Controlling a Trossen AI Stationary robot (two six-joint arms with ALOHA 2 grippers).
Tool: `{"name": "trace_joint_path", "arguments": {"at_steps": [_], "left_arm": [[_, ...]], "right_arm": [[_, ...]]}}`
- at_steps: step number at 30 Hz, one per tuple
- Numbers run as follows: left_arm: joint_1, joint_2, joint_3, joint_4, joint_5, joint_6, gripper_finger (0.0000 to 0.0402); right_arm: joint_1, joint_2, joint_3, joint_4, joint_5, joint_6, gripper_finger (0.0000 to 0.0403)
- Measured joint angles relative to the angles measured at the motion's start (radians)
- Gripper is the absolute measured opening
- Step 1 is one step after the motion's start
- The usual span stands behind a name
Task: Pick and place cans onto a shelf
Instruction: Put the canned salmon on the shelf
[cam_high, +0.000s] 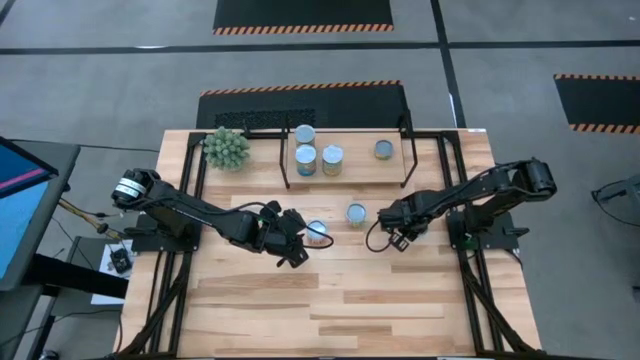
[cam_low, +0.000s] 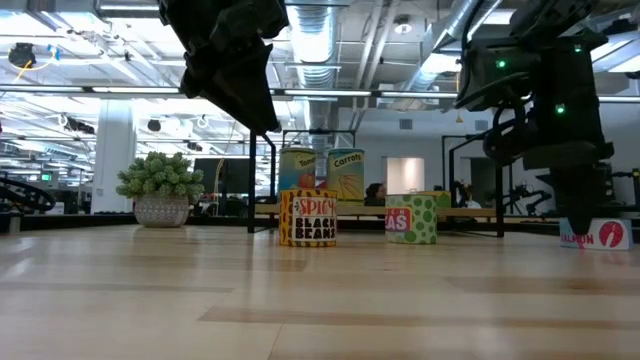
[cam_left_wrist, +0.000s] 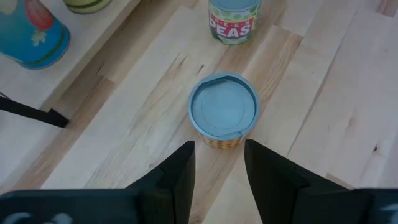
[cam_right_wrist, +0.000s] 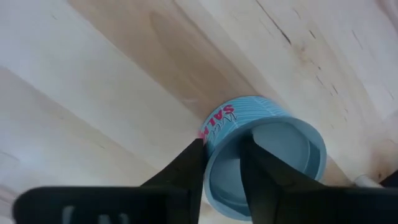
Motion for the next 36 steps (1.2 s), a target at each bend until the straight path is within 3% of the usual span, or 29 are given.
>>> {"name": "trace_joint_path", "arguments": {"at_steps": [17,28,36], "left_arm": [[0.022,0.0,0.0,0.0,-0.002,0.008,0.0128],[0.023,0.0,0.0,0.0,-0.001,0.009,0.0128],[0.026,0.0,0.0,0.0,-0.003,0.035,0.0128]], "right_arm": [[0.036,0.002,0.072,-0.04,0.0,-0.067,0.0008],[0.037,-0.002,0.168,-0.078,-0.013,-0.091,0.0005],[0.037,-0.003,0.358,-0.202,-0.099,-0.239,0.0005]]}}
